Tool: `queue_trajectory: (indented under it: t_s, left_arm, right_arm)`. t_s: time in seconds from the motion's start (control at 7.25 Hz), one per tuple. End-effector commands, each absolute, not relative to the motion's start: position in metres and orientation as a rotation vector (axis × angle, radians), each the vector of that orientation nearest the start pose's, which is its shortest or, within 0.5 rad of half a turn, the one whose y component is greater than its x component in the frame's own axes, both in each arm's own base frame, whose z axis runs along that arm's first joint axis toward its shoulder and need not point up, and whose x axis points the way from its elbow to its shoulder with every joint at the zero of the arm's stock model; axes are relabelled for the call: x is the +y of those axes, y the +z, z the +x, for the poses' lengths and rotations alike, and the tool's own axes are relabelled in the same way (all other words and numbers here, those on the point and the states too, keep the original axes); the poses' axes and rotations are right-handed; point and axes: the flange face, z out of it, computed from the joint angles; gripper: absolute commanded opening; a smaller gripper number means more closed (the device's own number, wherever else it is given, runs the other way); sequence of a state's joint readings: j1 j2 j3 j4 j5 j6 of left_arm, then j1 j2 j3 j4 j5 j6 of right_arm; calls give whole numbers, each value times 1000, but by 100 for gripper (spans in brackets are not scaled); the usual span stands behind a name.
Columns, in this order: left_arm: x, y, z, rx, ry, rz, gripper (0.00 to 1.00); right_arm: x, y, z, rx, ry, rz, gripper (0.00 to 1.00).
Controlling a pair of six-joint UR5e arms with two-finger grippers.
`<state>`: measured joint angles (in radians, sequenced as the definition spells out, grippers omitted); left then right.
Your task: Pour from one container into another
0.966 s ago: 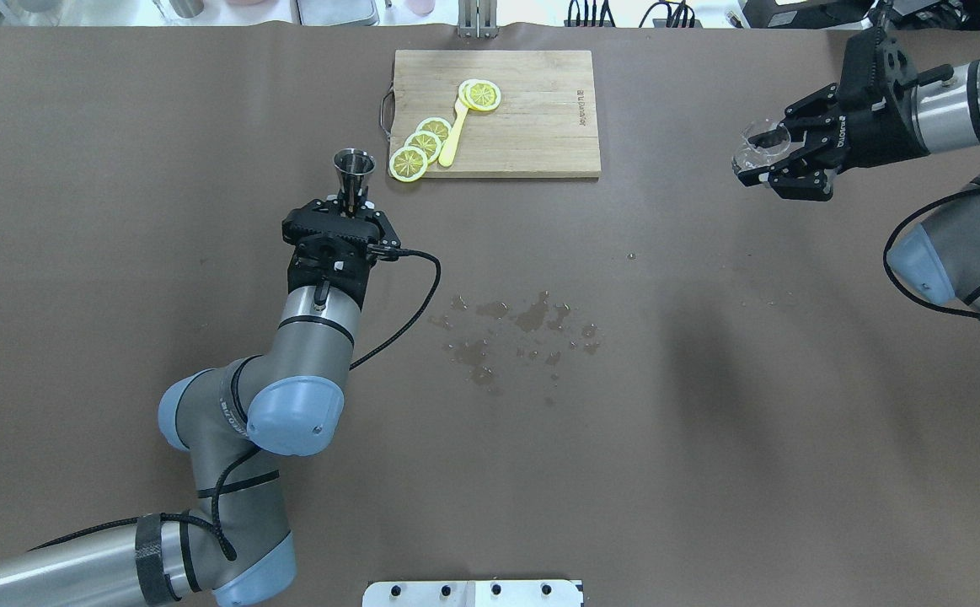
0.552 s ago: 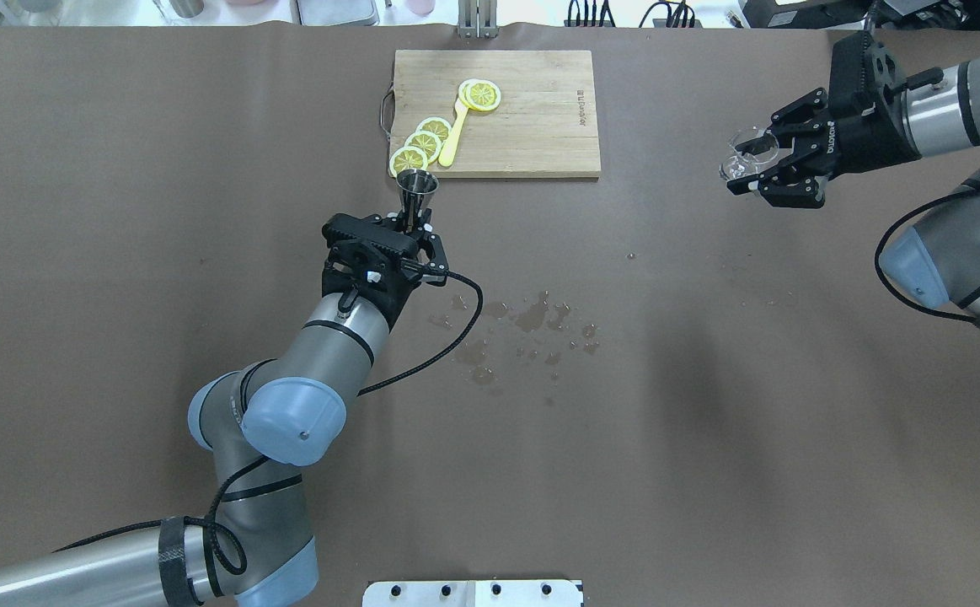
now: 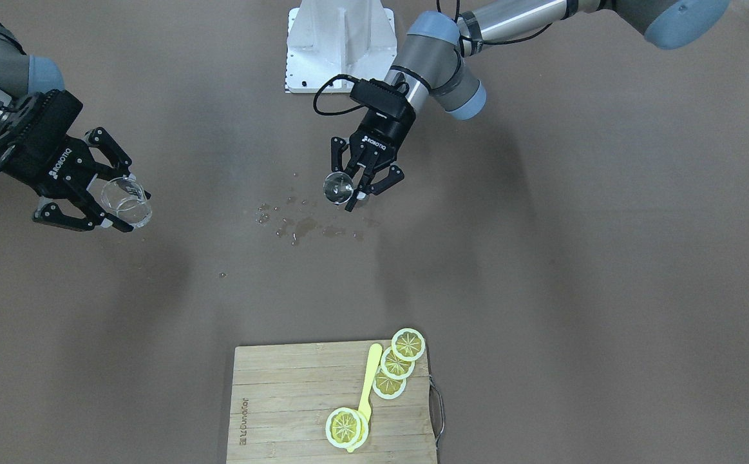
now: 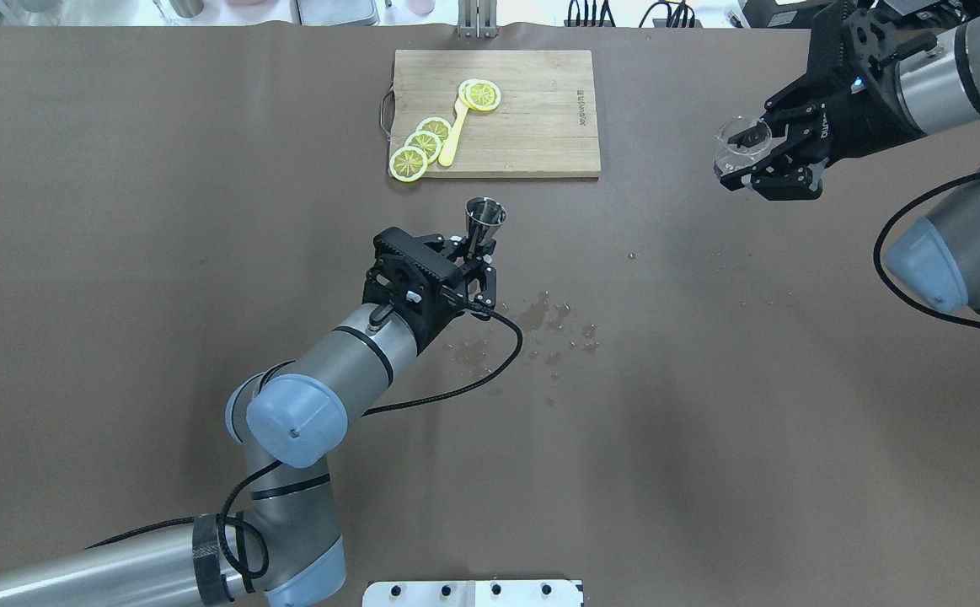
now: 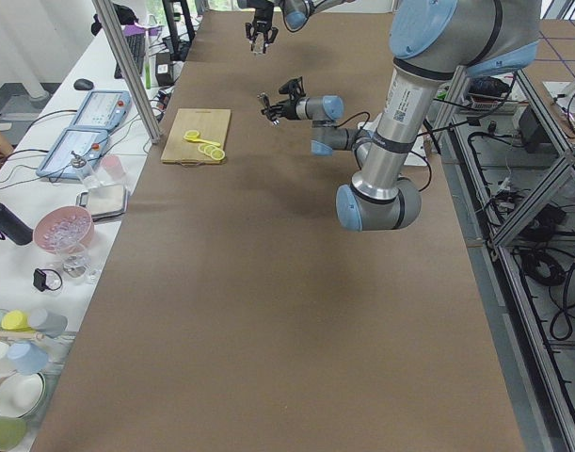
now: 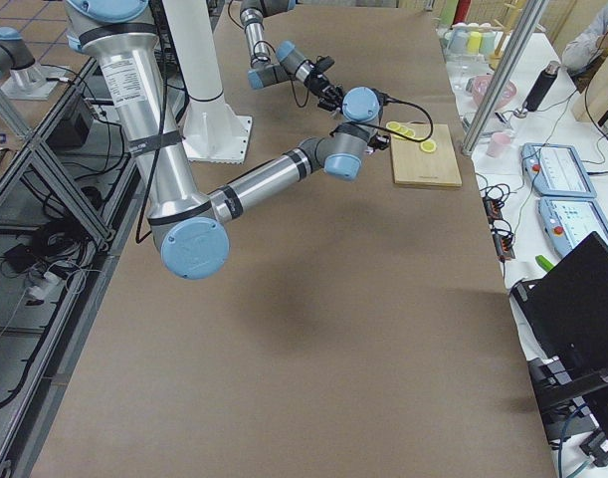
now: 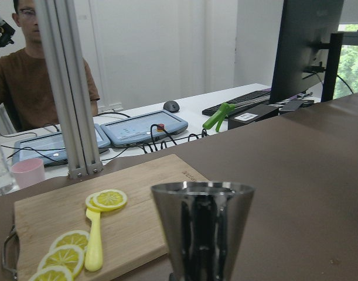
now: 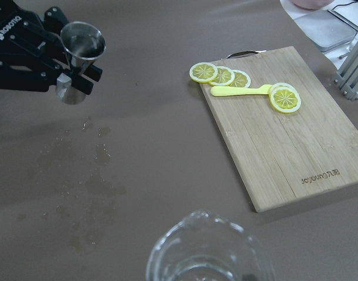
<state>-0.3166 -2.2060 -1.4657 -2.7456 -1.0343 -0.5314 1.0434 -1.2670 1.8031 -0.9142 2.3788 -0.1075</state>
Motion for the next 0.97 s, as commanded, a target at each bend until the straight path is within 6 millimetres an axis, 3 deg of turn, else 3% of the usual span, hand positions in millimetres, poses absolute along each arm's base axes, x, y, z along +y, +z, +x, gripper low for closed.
queue_trajectory:
  t_s: [0.0, 0.28, 0.69, 0.83]
  left_arm:
    - [-368, 174, 592, 1089, 149, 1412, 0]
    - [-362, 175, 591, 1123, 137, 1424, 0]
    - [-353, 173, 588, 1174, 117, 1442, 0]
    - [-353, 171, 590, 1175, 121, 1442, 0]
  right_arm:
    - [-492, 264, -233, -894, -1052, 953, 0]
    - [-460, 240, -251, -844, -1099, 927, 0]
    - [-434, 228, -260, -773, -1194, 902, 0]
    - [-419, 223, -271, -746, -1212, 883, 0]
